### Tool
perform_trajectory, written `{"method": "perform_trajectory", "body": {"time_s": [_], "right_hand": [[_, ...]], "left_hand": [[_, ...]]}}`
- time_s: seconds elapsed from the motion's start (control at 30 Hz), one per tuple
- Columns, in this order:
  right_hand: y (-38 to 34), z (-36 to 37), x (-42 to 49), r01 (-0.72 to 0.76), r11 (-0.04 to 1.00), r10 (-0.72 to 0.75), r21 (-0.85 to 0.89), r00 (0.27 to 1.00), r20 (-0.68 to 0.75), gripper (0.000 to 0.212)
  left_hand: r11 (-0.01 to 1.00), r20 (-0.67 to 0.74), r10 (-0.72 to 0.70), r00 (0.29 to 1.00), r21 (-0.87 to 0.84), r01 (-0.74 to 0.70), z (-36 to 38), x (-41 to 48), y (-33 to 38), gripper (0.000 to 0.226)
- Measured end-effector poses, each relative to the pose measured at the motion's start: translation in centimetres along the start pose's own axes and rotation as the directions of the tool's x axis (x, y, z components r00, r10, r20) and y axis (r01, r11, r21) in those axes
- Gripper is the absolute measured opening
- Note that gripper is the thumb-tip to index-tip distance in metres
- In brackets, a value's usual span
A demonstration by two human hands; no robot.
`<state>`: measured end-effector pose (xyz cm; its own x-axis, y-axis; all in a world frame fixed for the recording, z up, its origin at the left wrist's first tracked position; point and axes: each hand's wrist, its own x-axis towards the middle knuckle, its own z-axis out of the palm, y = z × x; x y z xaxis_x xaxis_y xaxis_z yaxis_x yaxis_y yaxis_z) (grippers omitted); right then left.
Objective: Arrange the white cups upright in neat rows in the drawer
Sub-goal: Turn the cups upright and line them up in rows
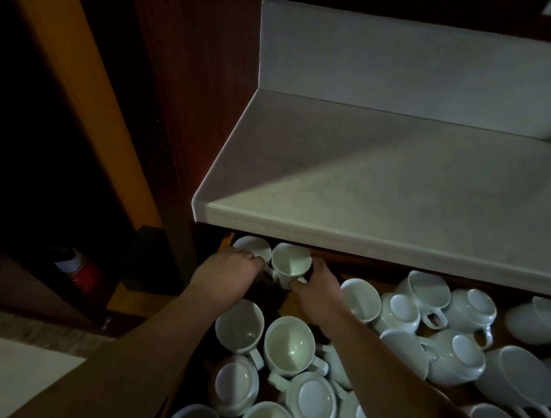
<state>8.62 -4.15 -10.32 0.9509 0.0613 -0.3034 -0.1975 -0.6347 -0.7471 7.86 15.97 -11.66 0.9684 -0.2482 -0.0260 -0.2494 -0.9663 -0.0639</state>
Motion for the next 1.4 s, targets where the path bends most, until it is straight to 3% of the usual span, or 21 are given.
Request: {"method": "perform_trajectory", "body": {"time_s": [0.13,0.3,0.4,0.5,0.57,0.7,0.9,1.0,1.3,1.4], "right_hand": [[0.0,-0.3,-0.1,0.015,1.0,-0.016,0.011,1.0,0.018,0.051],[-0.4,-2.0,-1.9,0.032,0.997,-0.029,-0.067,0.999,0.045,0.068],[0.1,-4.6,-3.3,0.072,0.988,-0.067,-0.135,0.997,0.043,0.05],[2.0,-7.5,-4.4,0.058,0.971,-0.074,-0.232,0.995,-0.06,0.038],[3.4,-8.6,-4.7,0.036,0.935,-0.083,-0.352,0.989,-0.12,0.046],[4.7,-8.5,-5.0,0.032,0.828,-0.104,-0.56,0.99,-0.097,0.063],[4.6,-7.7,-4.3,0.062,0.706,-0.147,-0.706,0.987,-0.06,0.083],[4.4,-7.8,-4.0,0.069,0.68,-0.139,-0.73,0.99,-0.036,0.077],[4.8,-7.4,-4.0,0.105,0.735,-0.151,-0.67,0.988,-0.011,0.071],[4.7,-7.4,-3.8,0.145,0.748,-0.155,-0.648,0.987,0.042,0.075]], "left_hand": [[0.994,-0.006,-0.018,1.0,-0.108,0.017,0.0,0.1,-0.1,0.017],[0.971,-0.163,0.041,0.986,-0.225,-0.078,-0.8,-0.6,-0.1,0.044],[0.962,-0.227,0.056,0.972,-0.249,-0.113,-1.8,-1.0,1.9,0.038],[0.933,-0.21,0.09,0.974,-0.324,-0.156,-2.1,-0.4,4.1,0.034],[0.922,-0.197,0.115,0.974,-0.344,-0.179,-1.8,0.4,4.7,0.034],[0.95,-0.137,0.072,0.988,-0.292,-0.11,-0.9,1.4,5.3,0.029],[0.956,-0.154,0.075,0.985,-0.271,-0.115,-0.3,2.0,5.6,0.026],[0.956,-0.145,0.089,0.985,-0.264,-0.125,-0.2,2.1,5.4,0.028],[0.972,-0.131,0.064,0.989,-0.215,-0.091,-0.6,2.0,6.3,0.023],[0.951,-0.208,0.04,0.977,-0.294,-0.101,-1.1,1.1,7.5,0.033]]}}
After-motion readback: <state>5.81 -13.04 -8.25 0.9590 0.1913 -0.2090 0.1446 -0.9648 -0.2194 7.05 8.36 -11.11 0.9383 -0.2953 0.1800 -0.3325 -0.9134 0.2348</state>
